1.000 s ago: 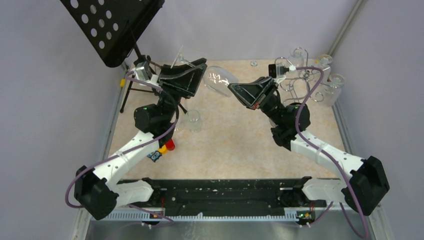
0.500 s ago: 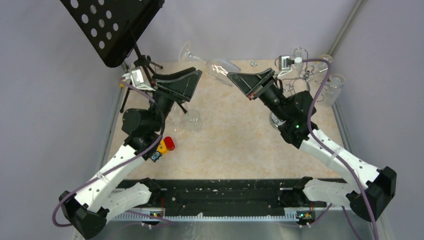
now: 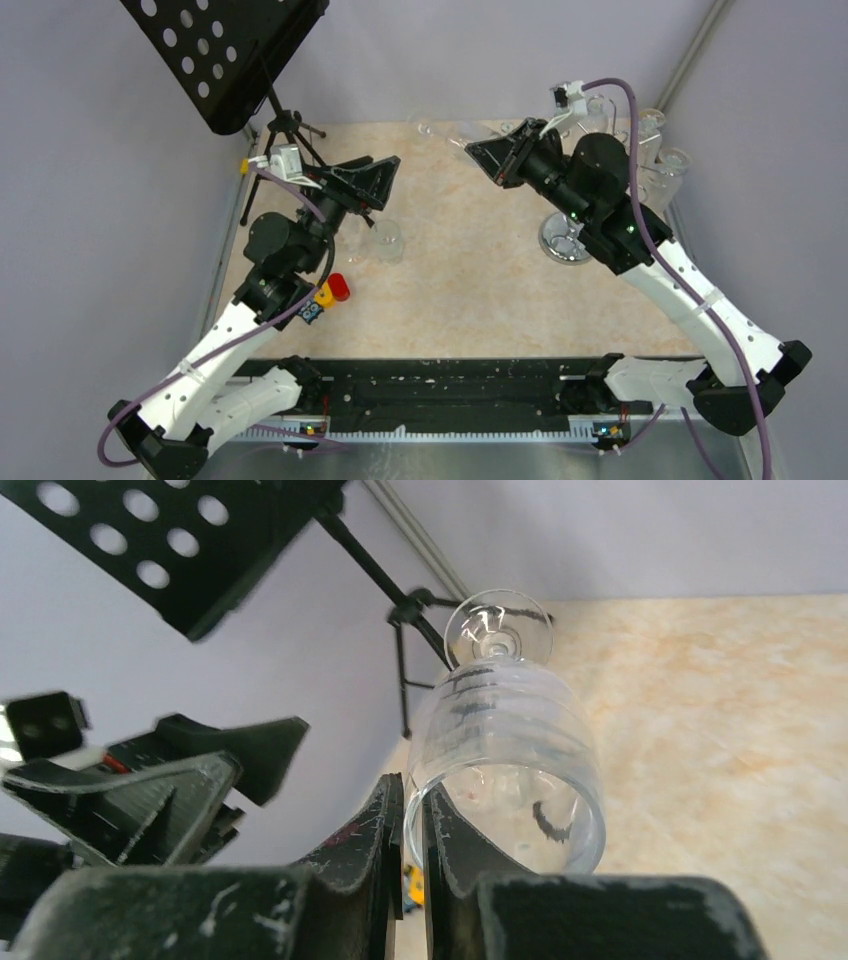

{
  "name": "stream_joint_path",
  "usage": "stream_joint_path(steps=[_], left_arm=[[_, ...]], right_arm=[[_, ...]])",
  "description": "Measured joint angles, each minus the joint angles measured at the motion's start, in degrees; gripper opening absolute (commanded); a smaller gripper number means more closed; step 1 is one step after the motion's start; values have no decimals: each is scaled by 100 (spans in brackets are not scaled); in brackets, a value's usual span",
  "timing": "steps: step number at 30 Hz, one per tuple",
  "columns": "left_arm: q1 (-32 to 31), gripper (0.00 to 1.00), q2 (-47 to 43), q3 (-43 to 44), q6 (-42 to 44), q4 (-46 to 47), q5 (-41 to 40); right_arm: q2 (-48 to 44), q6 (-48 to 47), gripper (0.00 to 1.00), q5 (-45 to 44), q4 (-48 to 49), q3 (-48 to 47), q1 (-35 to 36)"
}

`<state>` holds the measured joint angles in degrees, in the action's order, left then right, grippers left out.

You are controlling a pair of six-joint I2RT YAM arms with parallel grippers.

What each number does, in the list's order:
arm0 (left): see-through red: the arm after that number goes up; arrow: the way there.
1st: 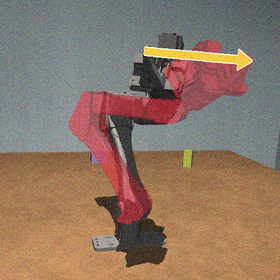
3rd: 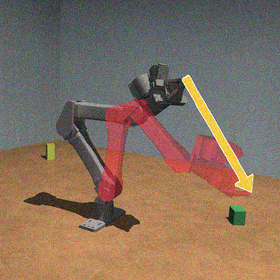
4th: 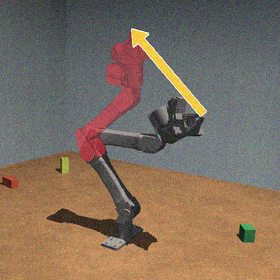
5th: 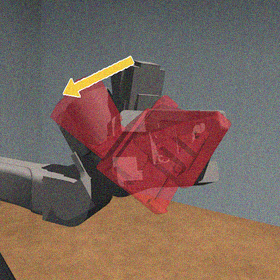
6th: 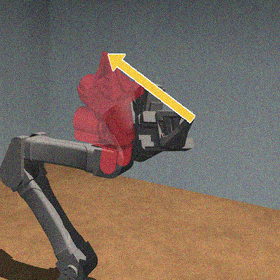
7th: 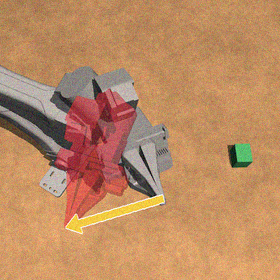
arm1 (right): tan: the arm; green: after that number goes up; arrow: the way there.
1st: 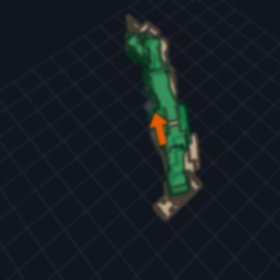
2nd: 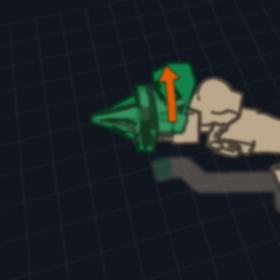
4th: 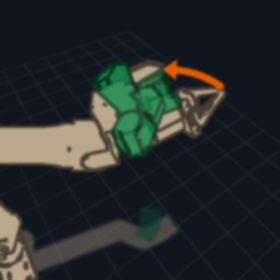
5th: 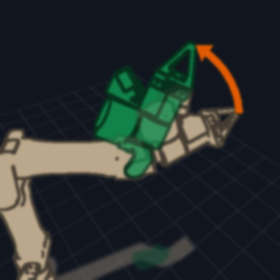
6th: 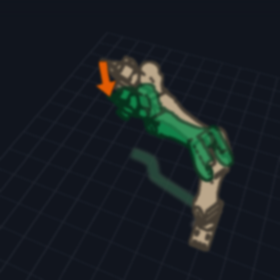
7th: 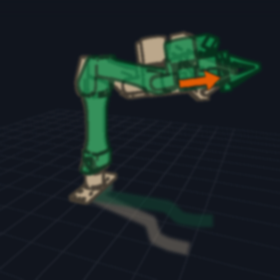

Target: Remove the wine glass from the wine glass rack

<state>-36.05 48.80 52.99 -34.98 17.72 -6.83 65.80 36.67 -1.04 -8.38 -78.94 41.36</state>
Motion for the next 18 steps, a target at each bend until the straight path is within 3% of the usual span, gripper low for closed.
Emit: stream_joint_path(steps=[10, 18], left_arm=[[0, 79, -70, 323, 1252, -1281, -494], [0, 79, -396, 420, 2002, -1849, -837]], right_arm=[[715, -1303, 0, 0, -2417, -817, 17], [1370, -1928, 0, -105, -3471, -1314, 393]])
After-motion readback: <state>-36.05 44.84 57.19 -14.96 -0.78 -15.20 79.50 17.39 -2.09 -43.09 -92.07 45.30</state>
